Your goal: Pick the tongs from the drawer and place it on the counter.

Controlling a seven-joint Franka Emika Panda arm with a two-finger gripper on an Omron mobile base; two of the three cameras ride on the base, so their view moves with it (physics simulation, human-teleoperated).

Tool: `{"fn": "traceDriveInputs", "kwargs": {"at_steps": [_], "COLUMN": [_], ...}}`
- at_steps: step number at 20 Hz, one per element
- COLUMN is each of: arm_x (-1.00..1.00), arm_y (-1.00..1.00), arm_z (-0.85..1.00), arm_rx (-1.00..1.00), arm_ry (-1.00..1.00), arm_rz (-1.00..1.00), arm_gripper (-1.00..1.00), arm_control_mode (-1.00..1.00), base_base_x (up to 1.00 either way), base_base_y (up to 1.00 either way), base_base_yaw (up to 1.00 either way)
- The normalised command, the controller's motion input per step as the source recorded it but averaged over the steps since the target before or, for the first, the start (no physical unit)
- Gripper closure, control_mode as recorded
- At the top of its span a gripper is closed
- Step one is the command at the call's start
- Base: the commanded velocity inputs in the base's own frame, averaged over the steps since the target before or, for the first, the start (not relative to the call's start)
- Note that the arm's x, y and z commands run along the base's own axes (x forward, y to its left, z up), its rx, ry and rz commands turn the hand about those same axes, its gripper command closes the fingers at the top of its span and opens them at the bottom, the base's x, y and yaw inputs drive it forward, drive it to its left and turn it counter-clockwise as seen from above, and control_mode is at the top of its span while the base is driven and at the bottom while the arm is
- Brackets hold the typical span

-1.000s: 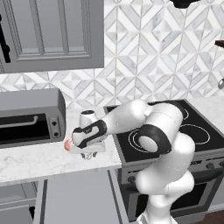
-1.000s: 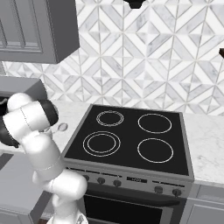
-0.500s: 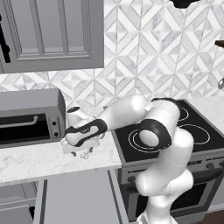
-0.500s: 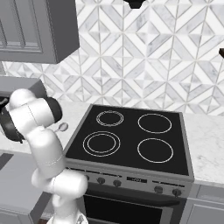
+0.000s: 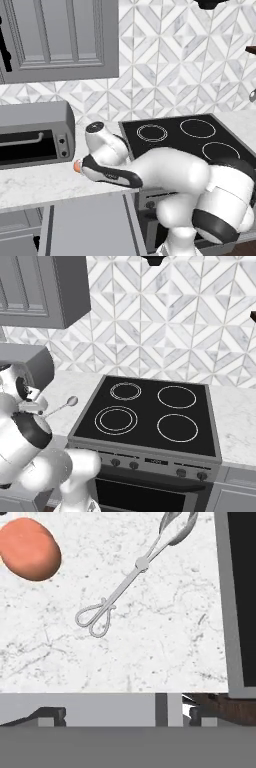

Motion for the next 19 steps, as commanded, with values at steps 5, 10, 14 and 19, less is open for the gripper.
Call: {"fn": "traceDriveInputs", "kwargs": {"at_steps": [5,10,14,19], "arm_x": [-1.0,-0.93,-0.6,-0.12], "arm_y": [-0.63,-0.48,-0.23,-0.01], "arm_z": [0.58,0.76,0.9,0.84], "arm_rx": [0.13,0.11,0.04,-0.01], "arm_ry": [-0.21,-0.18,-0.13,-0.02], "arm_rz": [0.0,0.0,0.0,0.0], "arm_gripper": [-1.0,-1.0,-1.0,-1.0], "arm_control_mode": [-1.0,-1.0,-1.0,-1.0], "base_base_x": [0.0,0.0,0.0,0.0], "base_base_y": [0.0,0.0,0.0,0.0], "base_base_yaw": [0.0,0.0,0.0,0.0]}}
